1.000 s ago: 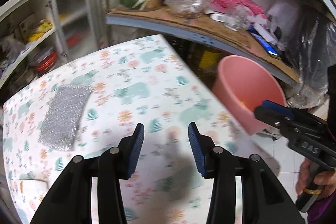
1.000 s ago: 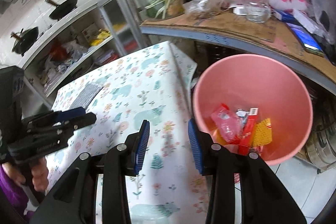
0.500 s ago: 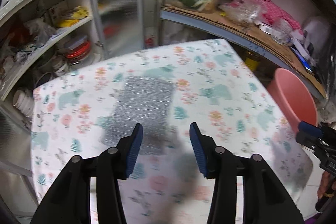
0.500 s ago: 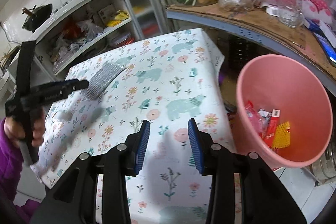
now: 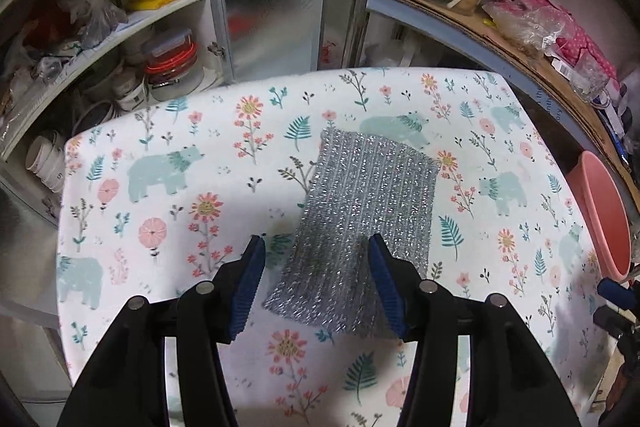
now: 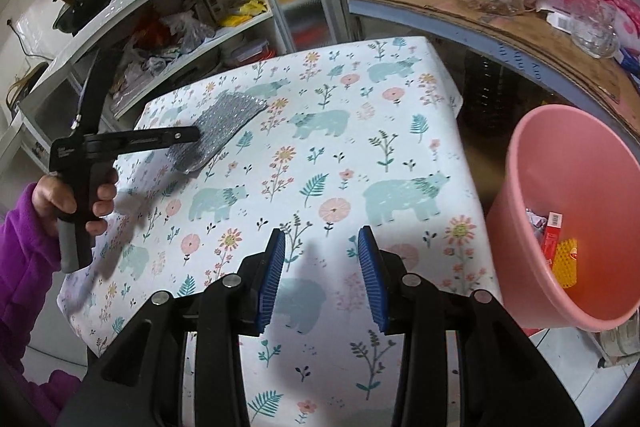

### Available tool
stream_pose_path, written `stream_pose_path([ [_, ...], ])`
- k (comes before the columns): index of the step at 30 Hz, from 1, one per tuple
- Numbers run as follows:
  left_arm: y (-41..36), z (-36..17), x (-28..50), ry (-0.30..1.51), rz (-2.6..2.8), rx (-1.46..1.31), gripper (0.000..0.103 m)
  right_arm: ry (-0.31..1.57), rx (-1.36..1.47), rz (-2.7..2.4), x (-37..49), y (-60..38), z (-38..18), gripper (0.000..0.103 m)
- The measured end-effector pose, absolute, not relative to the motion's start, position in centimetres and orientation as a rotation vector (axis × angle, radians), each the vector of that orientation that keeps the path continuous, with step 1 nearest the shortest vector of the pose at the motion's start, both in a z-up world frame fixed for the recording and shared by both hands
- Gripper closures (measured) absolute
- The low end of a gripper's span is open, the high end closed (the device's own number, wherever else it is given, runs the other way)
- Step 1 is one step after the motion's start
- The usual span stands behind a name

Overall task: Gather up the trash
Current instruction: 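Move both open tools back over the table toward the silver scrubber pad, then grasp the silver scrubber pad with the left tool and lift it, then grasp the white foam strip with the right tool while the left tool holds the pad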

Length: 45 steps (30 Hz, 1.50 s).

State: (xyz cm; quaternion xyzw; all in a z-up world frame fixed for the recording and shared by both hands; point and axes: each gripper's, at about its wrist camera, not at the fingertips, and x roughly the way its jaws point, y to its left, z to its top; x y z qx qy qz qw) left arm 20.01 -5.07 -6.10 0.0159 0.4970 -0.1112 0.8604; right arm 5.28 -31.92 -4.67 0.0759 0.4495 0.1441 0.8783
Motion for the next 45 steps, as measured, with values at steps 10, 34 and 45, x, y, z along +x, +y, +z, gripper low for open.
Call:
stream_pose_path([
  [10, -7.3, -6.6, 19.1, 0.985, -0.287, 0.098, 0.084, 0.951, 0.121, 0.348, 5.1, -29.9, -4.6, 0.064],
  [34, 4.4, 2.9, 13.5, 0.816, -0.226, -0.040, 0.092, 0.939, -0.283, 1.004, 6.1, -10.0, -2.2, 0.064],
  [45, 9.1, 2.2, 13.0, 0.818, -0.192, -0.123, 0.092, 0.980, -0.463, 1.025, 10.0, -3.9, -4.5, 0.059],
])
